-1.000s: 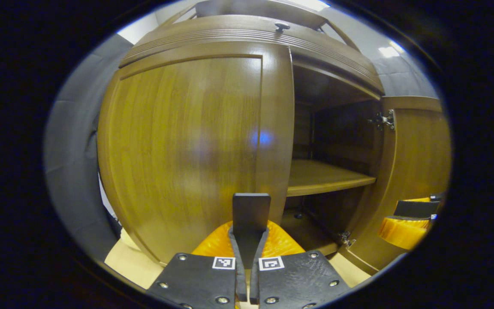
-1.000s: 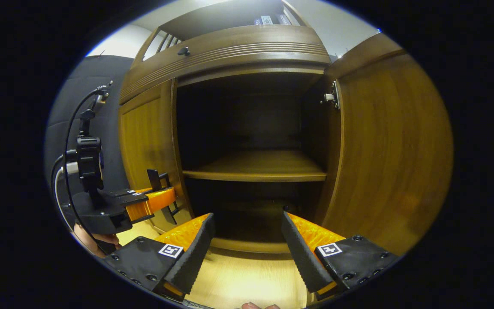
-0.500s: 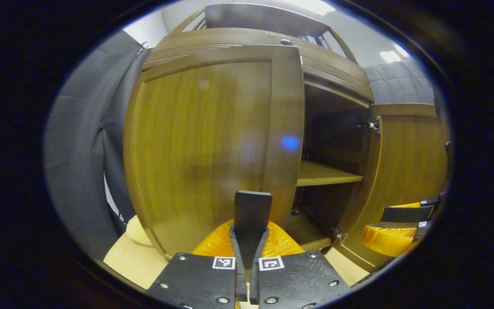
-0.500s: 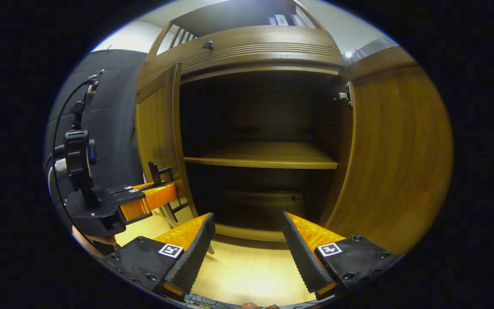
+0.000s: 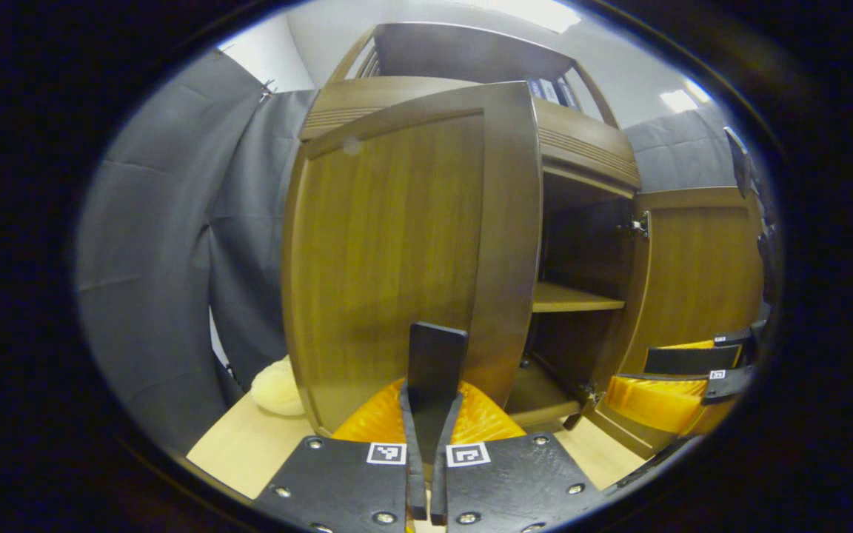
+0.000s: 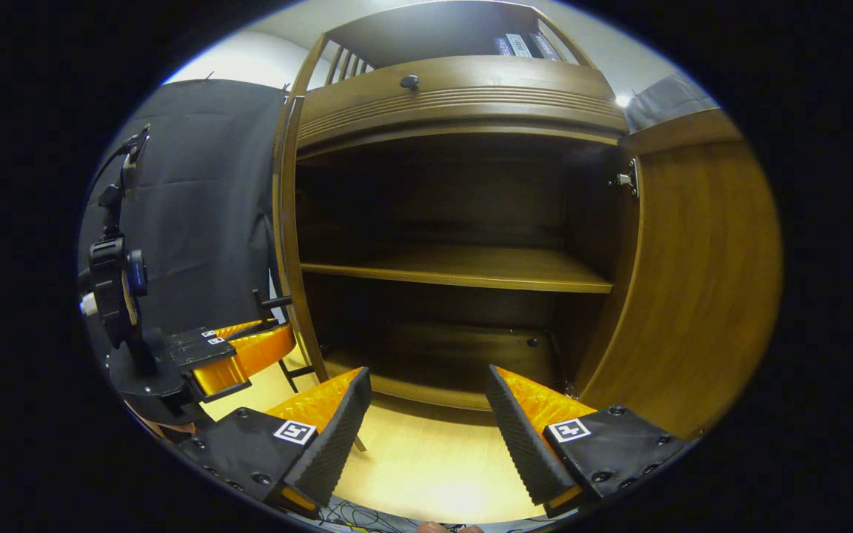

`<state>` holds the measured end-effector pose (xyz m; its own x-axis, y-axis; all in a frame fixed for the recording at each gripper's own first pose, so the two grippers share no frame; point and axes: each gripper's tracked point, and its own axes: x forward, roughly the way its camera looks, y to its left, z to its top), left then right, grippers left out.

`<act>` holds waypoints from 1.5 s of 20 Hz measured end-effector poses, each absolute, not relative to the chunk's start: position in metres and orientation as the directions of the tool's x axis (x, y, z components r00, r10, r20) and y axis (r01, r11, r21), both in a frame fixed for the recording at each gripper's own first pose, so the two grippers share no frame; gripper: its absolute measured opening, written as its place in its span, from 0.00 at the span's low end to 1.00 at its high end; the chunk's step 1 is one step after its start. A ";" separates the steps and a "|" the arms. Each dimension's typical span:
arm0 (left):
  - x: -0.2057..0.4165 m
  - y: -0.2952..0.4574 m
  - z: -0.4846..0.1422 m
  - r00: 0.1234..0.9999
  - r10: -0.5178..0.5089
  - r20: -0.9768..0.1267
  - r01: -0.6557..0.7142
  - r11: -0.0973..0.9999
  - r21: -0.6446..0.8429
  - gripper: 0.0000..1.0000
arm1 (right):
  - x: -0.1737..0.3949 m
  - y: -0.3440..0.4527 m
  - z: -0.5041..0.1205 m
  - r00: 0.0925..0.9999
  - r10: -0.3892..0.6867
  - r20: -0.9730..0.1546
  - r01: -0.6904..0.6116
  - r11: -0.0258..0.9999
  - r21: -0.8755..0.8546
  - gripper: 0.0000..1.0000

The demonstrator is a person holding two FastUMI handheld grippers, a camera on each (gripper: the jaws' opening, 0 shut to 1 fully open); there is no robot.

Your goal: Open the right door of the double-door shoe cabinet with the right hand, and open the left door with the left hand.

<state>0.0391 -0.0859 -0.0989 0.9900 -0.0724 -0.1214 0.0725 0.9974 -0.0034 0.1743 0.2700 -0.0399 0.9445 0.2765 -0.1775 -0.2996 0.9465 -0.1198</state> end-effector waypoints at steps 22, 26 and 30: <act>-0.040 0.089 -0.076 0.998 -0.051 -0.033 0.054 0.995 0.085 0.02 | 0.119 0.235 -0.034 0.985 0.160 -0.060 -0.165 0.981 -0.104 0.92; -0.043 0.133 -0.078 0.998 -0.057 -0.032 0.059 0.996 0.069 0.02 | 0.113 0.228 -0.033 0.989 0.137 -0.058 -0.142 0.984 -0.105 0.93; -0.046 0.161 -0.077 0.997 -0.058 -0.046 0.061 0.996 0.064 0.02 | 0.114 0.227 -0.031 0.990 0.121 -0.072 -0.127 0.989 -0.082 0.93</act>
<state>-0.0459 0.1610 -0.0769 0.9973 -0.0580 -0.0461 0.0609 0.9961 0.0640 0.1144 0.2265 -0.0306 0.9900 0.1209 -0.0721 -0.1267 0.9886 -0.0817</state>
